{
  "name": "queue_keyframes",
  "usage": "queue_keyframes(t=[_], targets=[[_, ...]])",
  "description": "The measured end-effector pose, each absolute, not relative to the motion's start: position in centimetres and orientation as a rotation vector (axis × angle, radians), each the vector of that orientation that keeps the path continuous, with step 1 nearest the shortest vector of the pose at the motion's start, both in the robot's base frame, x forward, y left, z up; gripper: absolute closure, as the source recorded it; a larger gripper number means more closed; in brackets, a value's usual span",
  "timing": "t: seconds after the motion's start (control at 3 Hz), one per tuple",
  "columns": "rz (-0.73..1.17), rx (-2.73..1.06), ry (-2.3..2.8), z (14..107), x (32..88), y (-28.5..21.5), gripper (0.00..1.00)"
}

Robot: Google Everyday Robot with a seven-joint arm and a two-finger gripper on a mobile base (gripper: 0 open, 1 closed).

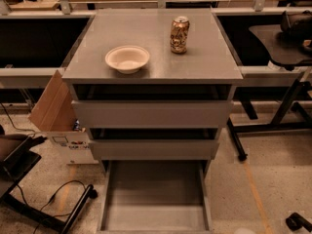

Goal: Close bottom drawer

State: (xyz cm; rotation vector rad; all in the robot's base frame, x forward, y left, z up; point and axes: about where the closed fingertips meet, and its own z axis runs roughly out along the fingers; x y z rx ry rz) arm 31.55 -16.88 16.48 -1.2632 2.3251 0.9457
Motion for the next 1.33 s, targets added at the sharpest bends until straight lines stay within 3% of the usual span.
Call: queue_keyframes(t=[0.33, 0.67, 1.0, 1.33], targets=[[0.978, -1.302, 2.286, 13.9, 32.2, -15.1, 0.87], [1.000, -1.401, 2.202, 12.2, 34.4, -11.4, 1.00], [0.969, -1.499, 2.127, 13.0, 37.7, -8.5, 1.00], [0.852, -1.547, 2.065, 16.3, 44.2, -6.2, 1.00]])
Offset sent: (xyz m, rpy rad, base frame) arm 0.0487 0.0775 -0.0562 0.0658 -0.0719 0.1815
